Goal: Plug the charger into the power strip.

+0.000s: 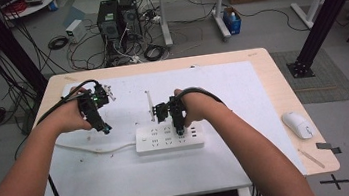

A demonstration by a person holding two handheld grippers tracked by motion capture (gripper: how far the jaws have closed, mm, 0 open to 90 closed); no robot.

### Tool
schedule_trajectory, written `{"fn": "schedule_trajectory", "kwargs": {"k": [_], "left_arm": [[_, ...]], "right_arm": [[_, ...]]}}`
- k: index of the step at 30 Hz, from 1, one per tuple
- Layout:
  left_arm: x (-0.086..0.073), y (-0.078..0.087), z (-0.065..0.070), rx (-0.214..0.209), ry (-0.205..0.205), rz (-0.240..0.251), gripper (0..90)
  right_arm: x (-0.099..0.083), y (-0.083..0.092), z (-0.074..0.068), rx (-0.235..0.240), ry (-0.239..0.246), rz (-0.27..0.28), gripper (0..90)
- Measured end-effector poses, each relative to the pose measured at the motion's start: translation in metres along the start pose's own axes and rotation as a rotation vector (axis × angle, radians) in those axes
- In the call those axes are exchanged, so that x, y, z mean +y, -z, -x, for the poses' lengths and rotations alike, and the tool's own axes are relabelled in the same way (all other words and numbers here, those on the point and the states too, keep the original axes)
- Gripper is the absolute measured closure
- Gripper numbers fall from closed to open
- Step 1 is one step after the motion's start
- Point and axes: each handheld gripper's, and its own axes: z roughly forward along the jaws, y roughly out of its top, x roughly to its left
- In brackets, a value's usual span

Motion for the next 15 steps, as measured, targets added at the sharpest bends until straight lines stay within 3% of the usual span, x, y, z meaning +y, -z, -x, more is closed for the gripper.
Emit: {"fn": "schedule_trajectory", "kwargs": {"k": [11, 15], "left_arm": [[0.0031, 0.0029, 0.001, 0.0, -0.01, -0.005, 2.3], [0.004, 0.0053, 0.0011, 0.002, -0.012, -0.005, 2.3]], "right_arm": [[-0.0039, -0.0006, 0.0002, -0.007, -0.005, 0.04, 62.4], [-0.0055, 0.0003, 0.0003, 0.002, -0.027, 0.049, 61.9]]}}
